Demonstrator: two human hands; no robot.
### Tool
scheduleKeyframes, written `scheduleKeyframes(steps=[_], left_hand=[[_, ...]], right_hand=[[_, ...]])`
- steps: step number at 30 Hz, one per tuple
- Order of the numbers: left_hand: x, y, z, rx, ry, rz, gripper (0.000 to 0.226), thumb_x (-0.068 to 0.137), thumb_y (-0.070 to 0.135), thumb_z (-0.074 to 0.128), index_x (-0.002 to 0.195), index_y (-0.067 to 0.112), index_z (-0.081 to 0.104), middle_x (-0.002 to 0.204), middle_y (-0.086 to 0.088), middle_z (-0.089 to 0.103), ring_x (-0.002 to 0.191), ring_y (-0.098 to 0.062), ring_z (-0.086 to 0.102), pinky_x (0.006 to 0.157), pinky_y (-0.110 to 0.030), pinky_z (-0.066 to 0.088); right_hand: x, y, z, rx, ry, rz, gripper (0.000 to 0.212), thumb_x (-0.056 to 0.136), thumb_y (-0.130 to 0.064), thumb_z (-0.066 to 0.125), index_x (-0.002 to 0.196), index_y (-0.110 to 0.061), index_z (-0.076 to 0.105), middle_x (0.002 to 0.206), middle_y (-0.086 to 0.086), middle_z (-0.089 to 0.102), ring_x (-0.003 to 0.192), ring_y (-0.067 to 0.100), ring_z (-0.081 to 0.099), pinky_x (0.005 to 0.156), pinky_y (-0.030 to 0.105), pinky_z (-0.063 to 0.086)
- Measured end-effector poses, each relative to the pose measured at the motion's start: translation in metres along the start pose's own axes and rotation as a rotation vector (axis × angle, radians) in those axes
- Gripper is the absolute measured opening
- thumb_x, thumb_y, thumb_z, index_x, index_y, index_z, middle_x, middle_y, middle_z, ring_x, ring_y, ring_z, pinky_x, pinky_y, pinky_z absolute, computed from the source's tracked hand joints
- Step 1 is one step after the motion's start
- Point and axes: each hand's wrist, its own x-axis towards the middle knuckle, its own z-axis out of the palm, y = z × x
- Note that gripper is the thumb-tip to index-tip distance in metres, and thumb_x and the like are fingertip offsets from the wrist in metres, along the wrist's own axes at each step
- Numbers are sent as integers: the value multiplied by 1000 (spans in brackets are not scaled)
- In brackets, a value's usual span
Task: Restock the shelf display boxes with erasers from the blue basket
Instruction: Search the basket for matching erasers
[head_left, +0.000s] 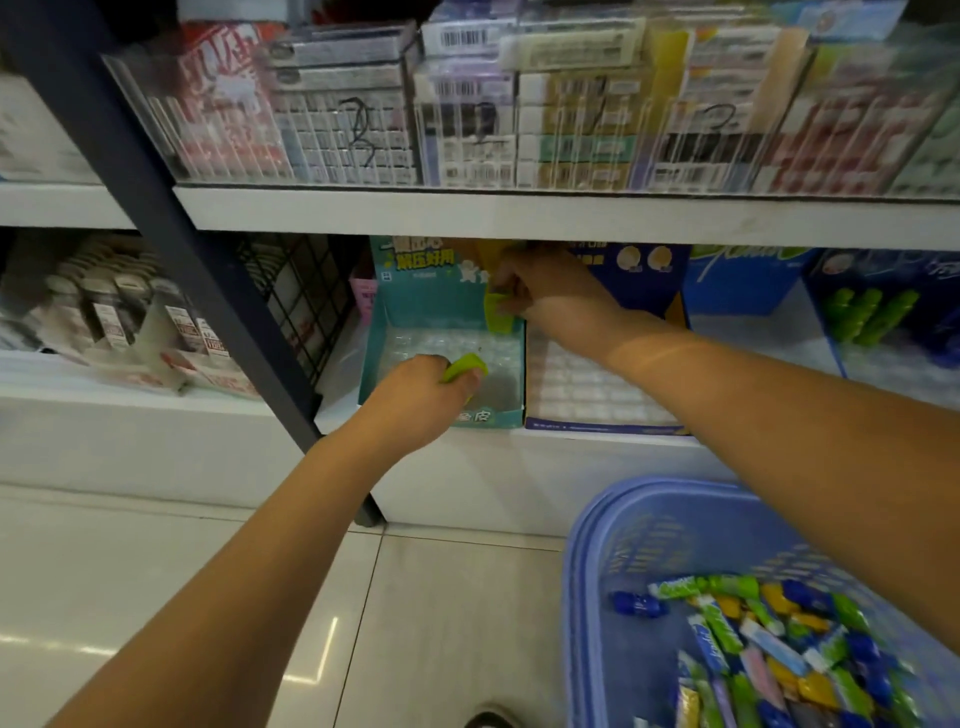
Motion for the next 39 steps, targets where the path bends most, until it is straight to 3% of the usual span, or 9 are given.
scheduleKeyframes(steps=[10,14,19,24,30,32,34,36,39], left_hand=[[6,2,-2,-84,7,-94,42,92,44,52,70,8,60,61,-3,50,56,-17,46,50,-26,31],[8,6,-4,-340,58,-140,36,92,37,55,90,3,66,80,-10,59,71,-22,51,66,-28,39],[5,9,-12,-994,74,-228,13,92,22,60,96,11,64,68,2,51,54,-9,42,46,-18,34],[-2,22,-9,-1354,-73,-142,7,91,4,56,88,10,60,69,1,69,61,-5,66,55,-13,52],[-11,35,2,-1327,-48,-67,22,89,2,59,110,2,59,88,-6,71,72,-10,70,64,-16,55],[-10,35,4,-1100,95,-52,24,91,6,58,115,1,59,92,-7,70,77,-13,69,68,-18,55],[-11,29,8,-441,261,51,30,94,17,55,122,6,59,105,-8,69,91,-17,66,79,-23,52],[-17,23,15,6,202,176,37,96,29,50,129,13,55,124,-7,63,111,-23,60,92,-30,47],[-22,16,28,242,38,203,41,99,39,41,132,16,52,140,-6,51,120,-26,53,97,-35,45]], right_hand=[[8,-7,4,-296,-26,25,25,91,-14,55,108,2,63,115,19,59,107,33,55,86,30,45],[4,-10,-1,-284,2,13,24,93,-14,51,109,-3,65,115,16,62,107,30,57,88,30,46],[-41,-14,-3,281,245,196,23,91,-17,59,112,-10,64,110,13,65,97,25,62,86,30,48],[-92,-31,11,1212,110,361,19,88,-9,62,107,-12,60,89,6,67,68,10,67,68,18,57],[-81,-28,5,1200,346,300,18,84,-6,66,100,-14,64,94,7,69,75,5,67,68,16,55],[-69,-20,0,1030,385,260,20,80,-3,70,96,-14,64,92,5,70,77,6,67,73,18,54],[-53,-10,-6,785,390,232,24,79,-4,72,102,-7,65,96,10,69,86,18,66,81,26,53],[-38,-3,-9,569,347,189,30,80,-6,71,109,-3,64,99,11,68,89,20,64,83,26,51],[-27,-2,-1,355,214,56,28,82,-9,70,108,-4,64,101,9,68,87,14,59,78,18,45]])
